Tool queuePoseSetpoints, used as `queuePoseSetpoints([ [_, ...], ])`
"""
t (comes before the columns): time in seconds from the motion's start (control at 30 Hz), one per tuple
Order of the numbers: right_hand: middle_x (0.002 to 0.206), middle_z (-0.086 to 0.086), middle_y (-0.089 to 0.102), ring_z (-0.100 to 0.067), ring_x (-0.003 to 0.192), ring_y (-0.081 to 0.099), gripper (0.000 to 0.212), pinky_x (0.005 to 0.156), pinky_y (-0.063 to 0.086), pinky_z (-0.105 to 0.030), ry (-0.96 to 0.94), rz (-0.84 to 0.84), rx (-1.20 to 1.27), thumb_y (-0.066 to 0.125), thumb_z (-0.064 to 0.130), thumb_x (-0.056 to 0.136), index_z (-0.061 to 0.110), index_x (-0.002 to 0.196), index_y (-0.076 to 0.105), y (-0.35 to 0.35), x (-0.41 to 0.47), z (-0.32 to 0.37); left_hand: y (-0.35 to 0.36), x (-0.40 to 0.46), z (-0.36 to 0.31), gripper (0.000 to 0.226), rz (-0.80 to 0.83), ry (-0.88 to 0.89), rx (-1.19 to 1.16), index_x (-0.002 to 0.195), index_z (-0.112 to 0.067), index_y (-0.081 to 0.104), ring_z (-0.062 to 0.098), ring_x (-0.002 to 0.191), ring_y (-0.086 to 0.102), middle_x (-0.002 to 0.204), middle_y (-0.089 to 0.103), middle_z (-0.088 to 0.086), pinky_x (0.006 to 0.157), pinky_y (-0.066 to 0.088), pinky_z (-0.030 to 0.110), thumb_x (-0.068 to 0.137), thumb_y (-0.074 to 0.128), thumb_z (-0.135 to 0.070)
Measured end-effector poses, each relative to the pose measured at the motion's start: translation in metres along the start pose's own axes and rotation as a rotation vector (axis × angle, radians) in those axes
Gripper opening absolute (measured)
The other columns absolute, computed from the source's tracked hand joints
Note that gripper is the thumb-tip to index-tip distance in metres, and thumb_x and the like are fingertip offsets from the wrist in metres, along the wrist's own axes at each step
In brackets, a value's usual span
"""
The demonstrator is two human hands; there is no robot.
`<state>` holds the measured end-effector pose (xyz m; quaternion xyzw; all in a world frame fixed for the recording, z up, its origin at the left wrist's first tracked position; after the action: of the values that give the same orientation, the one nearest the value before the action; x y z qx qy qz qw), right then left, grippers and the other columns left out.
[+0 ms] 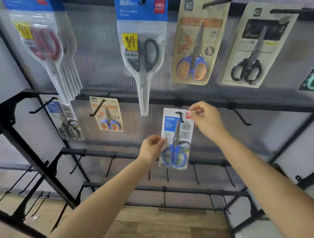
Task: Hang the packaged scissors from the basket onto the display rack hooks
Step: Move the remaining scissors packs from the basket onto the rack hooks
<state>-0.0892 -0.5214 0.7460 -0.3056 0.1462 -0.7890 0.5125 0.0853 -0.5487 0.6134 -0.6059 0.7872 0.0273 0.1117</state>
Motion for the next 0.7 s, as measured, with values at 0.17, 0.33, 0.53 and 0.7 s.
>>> queuePoseSetpoints([
  [0.17,0.098,0.001,0.059,-0.009,0.086,0.054,0.008,0.074,0.042,-0.017,-0.081,-0.028,-0.085,0.056,0.014,0.092,0.011,0.098,0.061,0.007,0.017,0.001,-0.003,0.031,-0.006,0.013,-0.073,-0.036,0.074,0.095,-0.013,0.063,0.025,0.101,0.063,0.097,0.066,0.002,0.096,0.049,0.046,0.092,0.059,-0.025],
  [0.33,0.101,-0.003,0.06,-0.013,0.087,0.056,0.012,0.079,0.045,-0.024,-0.095,-0.054,-0.116,0.055,0.013,0.092,0.009,0.102,0.062,0.007,0.03,-0.008,0.005,0.044,-0.011,0.029,-0.085,-0.047,0.071,0.113,-0.009,0.061,0.024,0.103,0.063,0.109,0.066,0.007,0.096,0.049,0.045,0.093,0.057,-0.029],
  [0.53,0.106,-0.008,0.06,-0.016,0.088,0.057,0.019,0.079,0.044,-0.024,-0.136,-0.042,-0.223,0.051,0.014,0.094,0.008,0.109,0.062,0.008,0.03,-0.006,0.006,0.048,-0.02,0.033,-0.106,-0.016,0.126,0.123,-0.008,0.056,0.023,0.111,0.058,0.122,0.062,0.009,0.1,0.045,0.035,0.096,0.051,-0.026],
  [0.7,0.125,-0.01,0.052,-0.021,0.109,0.054,0.036,0.087,0.041,-0.026,-0.128,-0.065,-0.307,0.051,0.015,0.095,0.01,0.13,0.051,0.008,0.01,-0.006,-0.006,0.041,-0.028,0.04,-0.127,0.029,0.167,0.135,-0.01,0.046,0.022,0.119,0.053,0.132,0.055,0.008,0.095,0.042,0.03,0.097,0.049,-0.022],
])
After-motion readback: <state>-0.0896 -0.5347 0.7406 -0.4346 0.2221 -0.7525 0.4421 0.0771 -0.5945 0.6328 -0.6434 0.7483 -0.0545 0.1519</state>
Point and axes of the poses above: each hand's wrist, its own x-axis towards the middle knuckle, its own y-axis out of the palm, z = x × y, the point moved 9 cm from there along x, towards the middle knuckle
